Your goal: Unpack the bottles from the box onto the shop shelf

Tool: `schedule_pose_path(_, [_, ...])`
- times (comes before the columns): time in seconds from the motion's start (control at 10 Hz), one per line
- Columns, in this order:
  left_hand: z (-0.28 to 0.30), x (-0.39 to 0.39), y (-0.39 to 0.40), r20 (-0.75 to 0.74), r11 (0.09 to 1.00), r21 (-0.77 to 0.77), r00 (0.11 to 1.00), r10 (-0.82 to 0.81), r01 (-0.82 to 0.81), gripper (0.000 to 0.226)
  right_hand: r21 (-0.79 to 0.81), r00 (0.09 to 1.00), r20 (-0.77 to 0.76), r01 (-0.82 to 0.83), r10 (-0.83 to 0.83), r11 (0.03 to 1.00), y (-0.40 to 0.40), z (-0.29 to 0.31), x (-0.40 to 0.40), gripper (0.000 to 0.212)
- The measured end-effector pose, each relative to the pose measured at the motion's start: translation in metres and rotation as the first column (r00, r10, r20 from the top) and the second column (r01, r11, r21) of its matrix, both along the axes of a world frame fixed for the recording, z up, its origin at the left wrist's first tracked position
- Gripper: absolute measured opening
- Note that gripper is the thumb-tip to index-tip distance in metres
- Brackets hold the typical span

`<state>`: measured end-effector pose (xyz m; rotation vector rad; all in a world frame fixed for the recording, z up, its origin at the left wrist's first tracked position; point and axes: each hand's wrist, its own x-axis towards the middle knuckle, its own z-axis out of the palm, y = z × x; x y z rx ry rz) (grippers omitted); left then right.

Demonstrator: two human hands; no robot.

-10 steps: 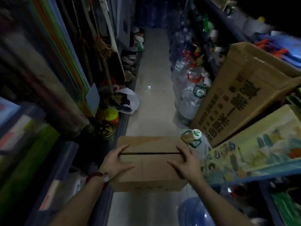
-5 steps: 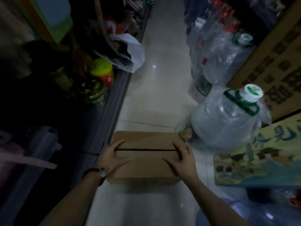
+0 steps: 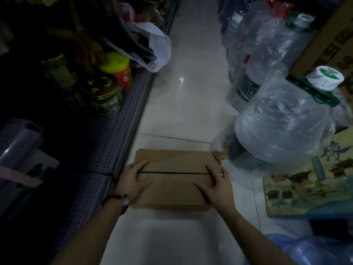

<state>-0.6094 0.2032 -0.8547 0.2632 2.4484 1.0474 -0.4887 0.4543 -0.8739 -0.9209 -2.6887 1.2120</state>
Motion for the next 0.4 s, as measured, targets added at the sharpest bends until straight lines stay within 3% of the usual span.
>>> schedule_pose_path(0.2, [-0.002, 0.007, 0.013, -0.134, 0.98, -0.201, 0.991, -0.029, 0.001, 0.061, 0.114, 0.999, 0.036, 0.023, -0.028, 0.993, -0.01, -0.006, 0.009, 0.074])
schedule_pose_path(0.3, [0.014, 0.009, 0.02, -0.163, 0.923, -0.382, 0.981, -0.108, 0.039, 0.059, 0.249, 0.984, 0.175, -0.02, -0.025, 0.968, -0.012, 0.012, 0.006, 0.076])
schedule_pose_path(0.4, [0.06, 0.009, 0.027, -0.175, 0.928, -0.366, 0.974, -0.143, 0.07, 0.058, 0.252, 0.978, 0.207, -0.056, 0.002, 0.966, -0.011, 0.058, 0.002, 0.081])
